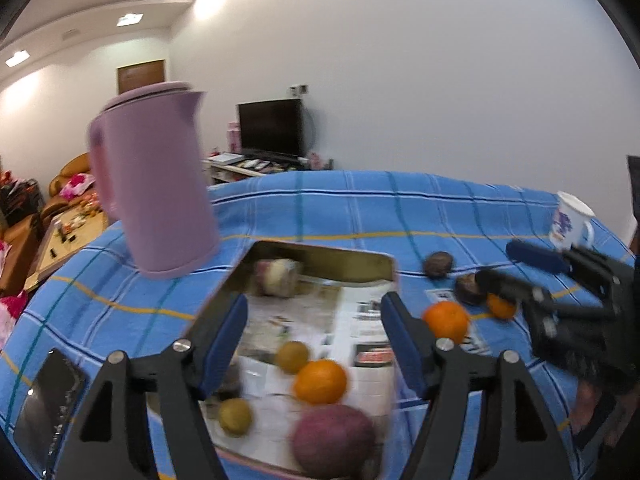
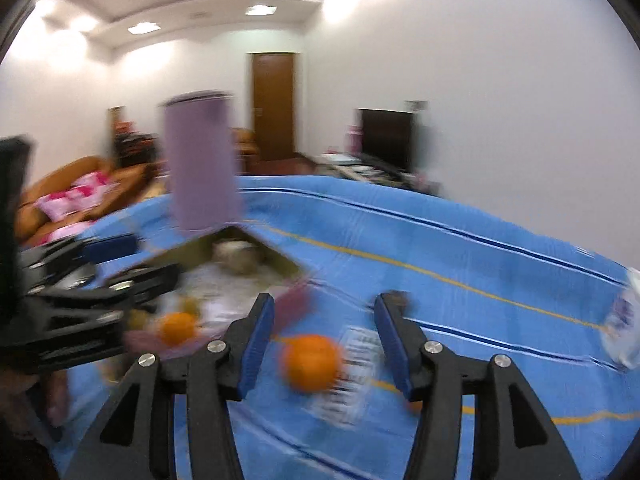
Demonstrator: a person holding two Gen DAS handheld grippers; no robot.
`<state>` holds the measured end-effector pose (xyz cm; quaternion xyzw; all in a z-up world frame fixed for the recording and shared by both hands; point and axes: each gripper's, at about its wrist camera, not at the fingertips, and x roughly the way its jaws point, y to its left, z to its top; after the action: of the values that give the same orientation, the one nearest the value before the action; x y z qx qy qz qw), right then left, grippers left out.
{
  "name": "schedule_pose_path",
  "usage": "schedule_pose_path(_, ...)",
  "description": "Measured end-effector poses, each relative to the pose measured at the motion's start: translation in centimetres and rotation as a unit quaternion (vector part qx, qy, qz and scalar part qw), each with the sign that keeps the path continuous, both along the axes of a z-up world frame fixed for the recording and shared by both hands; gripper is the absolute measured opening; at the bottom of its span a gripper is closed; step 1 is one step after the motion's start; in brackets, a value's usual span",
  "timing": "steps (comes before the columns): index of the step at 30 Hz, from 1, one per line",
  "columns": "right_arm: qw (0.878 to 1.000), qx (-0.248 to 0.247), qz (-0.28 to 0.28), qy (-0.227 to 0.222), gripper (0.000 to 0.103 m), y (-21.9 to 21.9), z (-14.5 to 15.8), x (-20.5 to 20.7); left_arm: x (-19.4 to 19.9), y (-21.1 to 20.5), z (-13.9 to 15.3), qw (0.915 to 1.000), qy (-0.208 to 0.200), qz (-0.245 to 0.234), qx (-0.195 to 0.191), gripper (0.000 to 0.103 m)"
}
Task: Organize fruits
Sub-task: 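Move both tools back toward the oranges on the bedspread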
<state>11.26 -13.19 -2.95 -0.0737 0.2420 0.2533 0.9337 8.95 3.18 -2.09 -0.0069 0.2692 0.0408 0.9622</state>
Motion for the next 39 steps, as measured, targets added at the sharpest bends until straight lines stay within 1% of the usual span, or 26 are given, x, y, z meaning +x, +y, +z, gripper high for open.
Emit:
schedule_pose_path(3,0.998,0.016,-0.055,0.022,0.054,-3.1,-0.6,1.7,0.4,-1.9,-0.3,0.9998,0.003,-0.019,0.006,0.071)
schedule_pose_path(5,0.996,0.027,-0.078,0.037,0.054,-4.7,-1.2,2.5,0.8,-3.4,-0.6,0.9994,0.006,-0.032,0.013,0.071)
schedule_pose_path(9,0.993,0.032,-0.086,0.073,0.054,-5.8,-2.3,3.7,1.9,-4.9,-1.2,0.9983,0.015,-0.053,0.020,0.071)
schedule_pose_path(12,0.992,0.032,-0.080,0.090,0.054,-5.8,-2.6,4.0,2.6,-5.0,-1.6,0.9985,0.021,-0.038,0.033,0.071)
schedule_pose_path(14,0.992,0.031,-0.074,0.097,0.054,-5.7,-2.8,4.0,3.1,-4.2,-1.7,0.9990,0.029,-0.025,0.026,0.071)
schedule_pose_path(15,0.992,0.030,-0.071,0.103,0.054,-5.5,-2.9,4.0,3.2,-3.8,-1.7,0.9991,0.029,-0.018,0.025,0.072)
schedule_pose_path(17,0.991,0.026,-0.069,0.113,0.054,-5.4,-3.3,4.3,3.6,-3.1,-2.0,0.9985,0.030,0.014,0.045,0.077)
schedule_pose_path(18,0.991,0.024,-0.071,0.115,0.054,-5.3,-3.3,4.3,3.8,-2.4,-2.0,0.9984,0.032,0.023,0.040,0.077)
schedule_pose_path(20,0.989,0.015,-0.071,0.127,0.054,-5.1,-3.7,4.5,4.0,-1.1,-2.3,0.9985,0.041,0.035,0.014,0.077)
schedule_pose_path(21,0.989,0.010,-0.069,0.133,0.054,-4.9,-3.9,4.6,4.0,-0.7,-2.3,0.9983,0.041,0.042,0.007,0.077)
schedule_pose_path(22,0.988,0.005,-0.068,0.138,0.054,-4.7,-4.1,4.8,3.6,-0.6,-1.9,0.9987,0.031,0.041,0.005,0.077)
schedule_pose_path(24,0.987,-0.005,-0.064,0.149,0.054,-4.3,-4.6,5.1,2.9,-1.4,-1.4,0.9992,0.016,0.033,0.018,0.077)
schedule_pose_path(25,0.986,-0.010,-0.062,0.157,0.054,-4.3,-4.8,5.0,2.5,-2.2,-1.0,0.9994,0.007,0.021,0.025,0.077)
schedule_pose_path(26,0.985,-0.011,-0.062,0.161,0.053,-4.3,-5.0,5.1,2.2,-2.8,-0.7,0.9997,0.003,0.006,0.023,0.077)
schedule_pose_path(27,0.984,-0.010,-0.062,0.165,0.045,-4.3,-5.1,5.2,2.0,-3.4,-0.4,0.9998,0.001,-0.008,0.020,0.078)
schedule_pose_path(29,0.984,-0.011,-0.063,0.169,0.038,-4.5,-5.2,5.3,2.2,-5.1,-0.1,0.9989,0.005,-0.039,0.023,0.078)
schedule_pose_path(32,0.984,-0.015,-0.065,0.164,0.038,-4.8,-5.2,5.0,3.0,-6.8,-0.8,0.9965,0.028,-0.077,0.018,0.078)
schedule_pose_path(35,0.983,-0.008,-0.073,0.167,0.038,-5.6,-5.2,5.1,4.1,-7.8,-2.2,0.9938,0.060,-0.089,0.028,0.077)
schedule_pose_path(36,0.983,-0.004,-0.074,0.168,0.038,-6.0,-5.2,5.2,4.4,-7.9,-2.5,0.9928,0.070,-0.094,0.023,0.076)
schedule_pose_path(37,0.982,0.000,-0.075,0.171,0.038,-6.4,-5.2,5.2,4.7,-8.0,-2.9,0.9917,0.081,-0.098,0.017,0.075)
schedule_pose_path(39,0.982,0.005,-0.075,0.173,0.038,-6.9,-5.2,5.2,5.2,-8.6,-3.4,0.9890,0.097,-0.111,0.013,0.063)
